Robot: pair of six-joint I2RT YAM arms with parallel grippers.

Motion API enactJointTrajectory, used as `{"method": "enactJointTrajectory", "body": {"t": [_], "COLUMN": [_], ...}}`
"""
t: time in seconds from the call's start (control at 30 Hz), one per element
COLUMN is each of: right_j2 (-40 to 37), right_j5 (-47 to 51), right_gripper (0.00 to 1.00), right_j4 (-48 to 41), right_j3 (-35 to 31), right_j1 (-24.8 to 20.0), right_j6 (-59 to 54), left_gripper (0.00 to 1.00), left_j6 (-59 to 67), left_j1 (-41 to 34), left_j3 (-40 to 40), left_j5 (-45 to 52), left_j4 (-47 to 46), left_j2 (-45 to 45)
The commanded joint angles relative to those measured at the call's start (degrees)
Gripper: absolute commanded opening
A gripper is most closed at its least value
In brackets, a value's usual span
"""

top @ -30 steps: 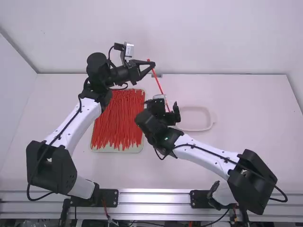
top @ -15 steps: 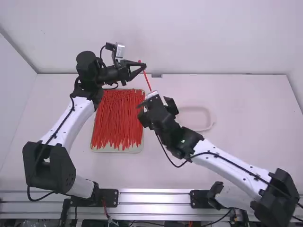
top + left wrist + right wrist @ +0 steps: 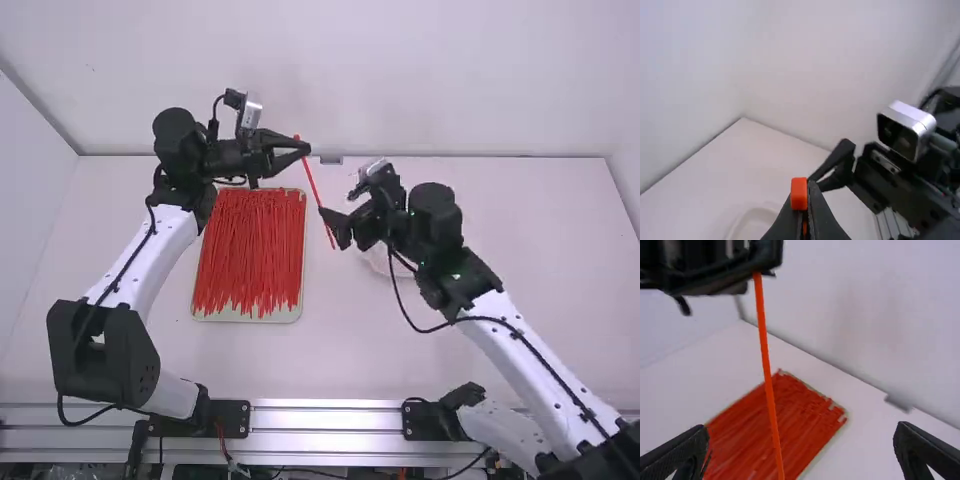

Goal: Fasten the cable tie

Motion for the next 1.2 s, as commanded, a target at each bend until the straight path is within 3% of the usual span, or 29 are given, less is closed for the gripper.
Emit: {"method": "enactJointTrajectory", "body": {"t": [0.0, 0.2, 0.5, 0.63, 0.67, 0.97, 1.17], "right_j2": [0.24, 3.52, 11.56, 13.6, 14.1, 14.29, 14.29], "right_j5": [-18.47, -29.44, -36.11, -38.93, -39.76, -41.38, -42.62], "right_gripper": [0.98, 0.98, 0.99, 0.81, 0.71, 0.27, 0.25], "right_j4": [2.16, 10.64, 22.82, 25.27, 25.73, 25.9, 25.83], "right_j3": [1.92, 1.92, 1.92, 1.92, 1.92, 1.92, 1.92], "right_j1": [-3.21, -8.31, -9.31, -9.88, -10.05, -10.01, -10.12], "right_j6": [0.35, 6.6, 13.79, 13.88, 13.92, 14.23, 14.23], "left_gripper": [0.02, 0.02, 0.02, 0.02, 0.02, 0.02, 0.02], "left_j6": [-1.14, -4.11, -3.63, -3.63, -3.65, -4.09, -5.6], "left_j1": [-0.13, -0.31, -2.29, -2.58, -2.21, -3.23, -3.65], "left_j3": [1.18, 1.18, 1.18, 1.18, 1.18, 1.18, 1.18], "left_j5": [4.09, 4.59, 6.27, 6.01, 6.05, 4.42, 2.97], "left_j4": [1.27, 3.87, 6.19, 6.1, 6.12, 6.03, 6.1], "left_j2": [-0.31, -0.31, -0.31, -0.31, -0.31, -0.31, -0.31]}}
